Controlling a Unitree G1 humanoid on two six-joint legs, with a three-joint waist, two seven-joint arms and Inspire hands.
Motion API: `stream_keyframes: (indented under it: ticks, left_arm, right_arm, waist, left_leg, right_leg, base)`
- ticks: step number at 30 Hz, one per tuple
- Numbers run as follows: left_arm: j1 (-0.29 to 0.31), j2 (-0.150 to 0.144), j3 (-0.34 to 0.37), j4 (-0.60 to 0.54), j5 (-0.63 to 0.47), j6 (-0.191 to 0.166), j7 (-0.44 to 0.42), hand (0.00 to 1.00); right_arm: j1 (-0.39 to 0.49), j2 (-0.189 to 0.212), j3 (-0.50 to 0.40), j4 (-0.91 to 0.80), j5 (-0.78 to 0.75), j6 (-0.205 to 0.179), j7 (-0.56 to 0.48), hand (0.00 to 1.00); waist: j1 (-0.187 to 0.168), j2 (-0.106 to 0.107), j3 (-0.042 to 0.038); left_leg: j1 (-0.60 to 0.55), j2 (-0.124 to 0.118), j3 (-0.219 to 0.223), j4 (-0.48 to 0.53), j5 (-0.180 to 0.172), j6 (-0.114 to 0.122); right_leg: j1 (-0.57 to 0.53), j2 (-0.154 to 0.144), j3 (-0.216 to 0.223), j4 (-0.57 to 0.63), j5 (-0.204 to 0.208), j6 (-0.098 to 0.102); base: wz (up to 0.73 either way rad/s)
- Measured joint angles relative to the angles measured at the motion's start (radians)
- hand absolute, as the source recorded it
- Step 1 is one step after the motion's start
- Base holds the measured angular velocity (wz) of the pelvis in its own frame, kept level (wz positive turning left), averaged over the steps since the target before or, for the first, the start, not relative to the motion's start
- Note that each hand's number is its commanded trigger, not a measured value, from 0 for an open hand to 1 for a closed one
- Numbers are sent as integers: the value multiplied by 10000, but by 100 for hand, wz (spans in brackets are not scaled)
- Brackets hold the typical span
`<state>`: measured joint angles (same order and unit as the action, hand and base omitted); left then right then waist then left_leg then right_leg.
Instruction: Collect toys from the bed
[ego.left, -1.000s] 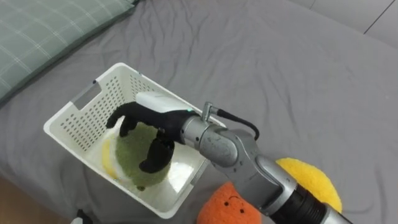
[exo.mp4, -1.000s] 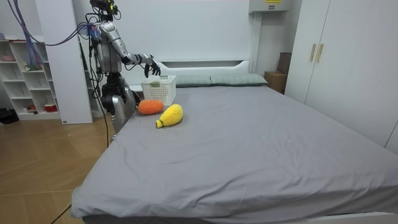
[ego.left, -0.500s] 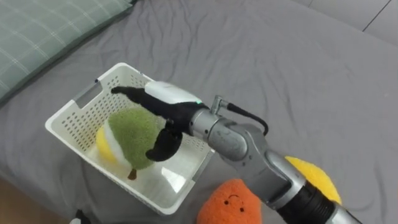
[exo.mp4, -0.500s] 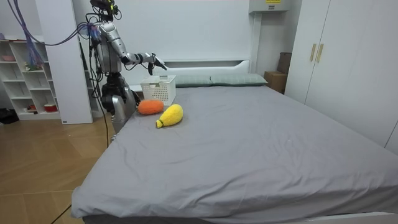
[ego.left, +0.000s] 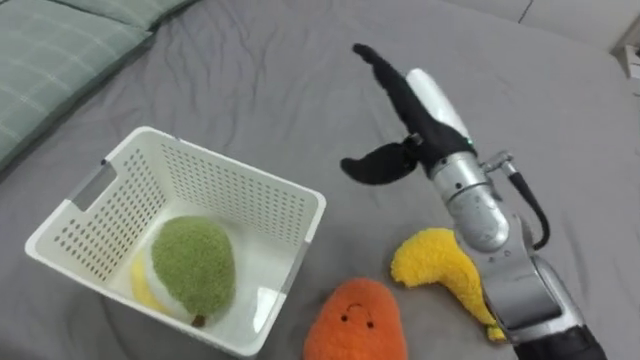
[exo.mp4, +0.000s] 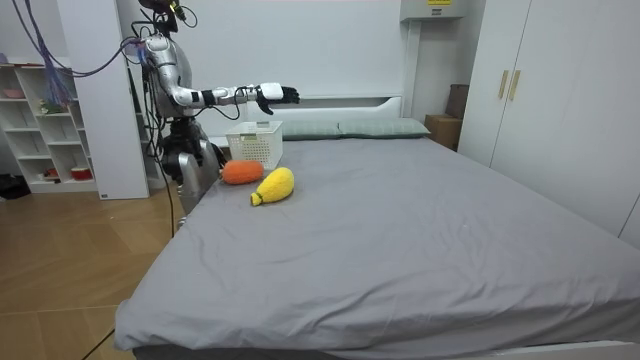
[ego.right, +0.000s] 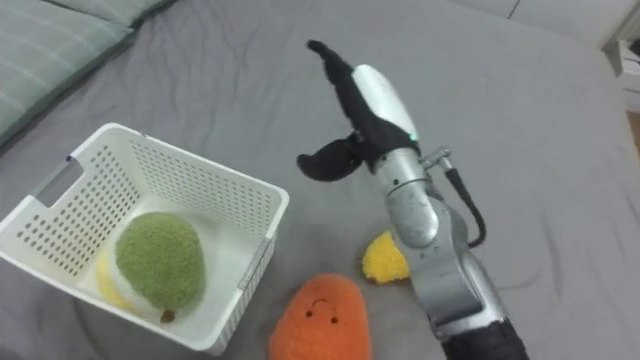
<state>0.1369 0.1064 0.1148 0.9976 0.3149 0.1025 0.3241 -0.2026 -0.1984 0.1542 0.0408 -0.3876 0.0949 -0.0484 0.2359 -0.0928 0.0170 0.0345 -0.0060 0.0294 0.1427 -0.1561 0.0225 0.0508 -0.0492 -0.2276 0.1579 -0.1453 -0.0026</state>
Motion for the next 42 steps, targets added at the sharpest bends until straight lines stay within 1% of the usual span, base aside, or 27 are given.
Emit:
stream_keyframes:
  ticks: [1,2,3,4,5,6,8,10,12,13,16,18,20,21,22,23,25,26,28,30,32,34,36,38,40,42]
  left_arm:
    - [44,-35,35,1,1,23,0,0]
    - [46,-51,45,1,1,32,0,0]
    - [58,-88,111,1,-2,50,0,0]
    - [118,-107,192,-6,-1,58,0,0]
    - [150,-109,227,-11,-11,61,1,0]
    - [233,-110,299,-45,-101,61,4,0]
    - [398,-112,335,-113,-99,61,11,0]
    - [611,-83,336,-180,-102,63,9,0]
    - [704,-20,337,-179,-97,65,9,0]
    - [771,5,340,-177,-95,78,9,0]
    - [924,51,373,-178,-85,143,9,0]
    - [993,86,369,-175,-74,187,8,0]
    - [1003,161,310,-170,-70,220,-27,0]
    - [996,245,221,-171,-72,221,-74,0]
    - [1000,278,195,-171,-72,224,-107,0]
    - [1006,305,189,-176,-77,248,-174,0]
    - [889,315,146,-180,-73,315,-256,0]
    - [847,315,131,-181,-72,320,-259,0]
    - [734,360,1,-183,-77,333,-259,0]
    - [635,430,-20,-192,-79,291,-252,0]
    - [487,488,-48,-189,-84,270,-238,0]
    - [287,507,-261,-190,-83,210,-211,0]
    - [132,514,-377,-145,-86,164,-198,0]
    - [-13,516,-415,3,-87,67,-183,0]
    - [-164,516,-440,132,-117,-19,-114,0]
    - [-187,520,-461,185,-270,-86,-37,0]
  right_arm:
    - [33,-34,-192,210,327,3,-226,0]
    - [51,-54,-300,290,432,18,-343,0]
    - [106,-84,-518,367,527,38,-529,0]
    - [102,-110,-685,481,703,38,-758,0]
    - [99,-122,-768,561,738,35,-868,0]
    - [93,-123,-924,776,783,31,-1059,0]
    - [81,-159,-1061,1229,782,11,-1325,0]
    - [73,-208,-1123,2088,875,-1,-1476,0]
    - [77,-297,-1123,2923,1134,34,-1474,0]
    - [77,-331,-1125,3424,1153,93,-1474,0]
    - [80,-345,-1125,4124,1148,183,-1477,0]
    - [79,-360,-1125,4252,1133,177,-1485,0]
    - [52,-409,-1122,4504,1089,58,-1606,0]
    - [6,-435,-1122,4753,1088,56,-1673,0]
    - [-35,-433,-1120,4885,1087,56,-1692,0]
    - [-145,-435,-1117,5169,1082,56,-1714,0]
    - [-610,-465,-1089,5865,1082,54,-1813,0]
    - [-682,-489,-1089,5993,1080,54,-1813,0]
    - [-1075,-559,-1062,6763,917,22,-1843,0]
    - [-1367,-597,-1060,7323,713,7,-1929,0]
    - [-1615,-647,-1032,7714,697,-101,-1941,0]
    - [-1934,-774,-889,8243,614,-201,-1949,0]
    - [-2057,-824,-854,8644,631,-285,-1963,0]
    - [-2114,-832,-674,8970,642,-303,-1968,0]
    - [-2122,-831,-548,9068,638,-320,-1965,0]
    - [-2182,-831,-528,9362,642,-416,-1967,0]
  waist:
    - [-137,10,-20]
    - [-156,11,-22]
    - [-208,3,-54]
    - [-245,-24,-114]
    - [-278,-39,-138]
    - [-385,-80,-184]
    - [-470,-97,-189]
    - [-642,-101,-185]
    - [-676,-120,-189]
    - [-688,-121,-178]
    - [-777,-139,-152]
    - [-837,-171,-135]
    - [-846,-183,-111]
    - [-837,-252,-110]
    - [-842,-260,-99]
    - [-831,-267,-104]
    - [-830,-309,-105]
    - [-837,-305,-103]
    - [-872,-239,-57]
    - [-902,-217,-45]
    - [-856,-190,-33]
    - [-824,-165,-28]
    - [-655,-173,-23]
    - [-584,-180,-9]
    - [-525,-176,24]
    - [-495,-173,63]
  left_leg:
    - [37,3,18,-2,0,0]
    - [41,9,36,-4,0,0]
    - [36,19,110,-8,0,0]
    - [29,28,171,-9,1,0]
    - [34,32,192,-7,1,0]
    - [54,34,196,-1,1,0]
    - [191,39,209,-2,-8,8]
    - [313,39,212,-43,-18,19]
    - [351,42,209,-75,-21,20]
    - [390,43,209,-77,-22,20]
    - [393,39,202,-72,-21,20]
    - [386,37,204,-68,-21,19]
    - [306,33,208,-52,-21,20]
    - [262,28,219,-50,-20,20]
    - [241,23,215,-48,-20,21]
    - [135,11,208,-34,-19,24]
    - [-151,-1,155,101,-18,37]
    - [-221,-3,154,106,-15,43]
    - [-460,-19,37,174,-11,48]
    - [-682,-26,-59,214,-8,44]
    - [-928,-32,-72,256,-2,39]
    - [-1196,-53,-73,290,3,44]
    - [-1304,-61,-57,297,4,45]
    - [-1355,-60,-59,293,4,45]
    - [-1483,-56,-68,293,5,46]
    - [-1521,-58,-88,301,6,48]
  right_leg:
    - [-14,-1,14,33,0,0]
    - [-27,2,38,57,0,1]
    - [-84,3,56,126,-1,1]
    - [-130,5,72,130,-1,1]
    - [-132,5,74,131,0,0]
    - [-110,6,58,136,0,-1]
    - [24,23,57,116,1,-1]
    - [187,7,35,119,-1,2]
    - [222,6,52,134,-1,2]
    - [247,3,79,142,-1,2]
    - [244,4,98,150,-1,2]
    - [236,2,96,138,-3,4]
    - [182,8,69,106,-4,6]
    - [144,16,57,105,-5,8]
    - [128,21,48,103,-7,10]
    - [22,25,46,119,-12,19]
    - [-260,10,31,151,-6,22]
    - [-341,10,32,159,-1,23]
    - [-488,-2,-111,147,17,25]
    - [-643,-6,-222,136,18,24]
    - [-844,1,-259,131,25,13]
    - [-1094,-7,-257,130,27,11]
    - [-1219,-8,-248,137,27,11]
    - [-1260,-8,-255,120,27,11]
    - [-1374,-14,-285,118,27,11]
    - [-1397,-20,-321,114,27,11]
  base:
    - [-10]
    - [-10]
    - [-13]
    - [-11]
    - [-5]
    - [0]
    - [0]
    - [0]
    - [-2]
    - [-5]
    - [-2]
    - [0]
    - [2]
    - [4]
    - [0]
    - [0]
    - [0]
    - [7]
    - [17]
    - [18]
    - [5]
    - [0]
    - [0]
    - [0]
    - [0]
    - [4]
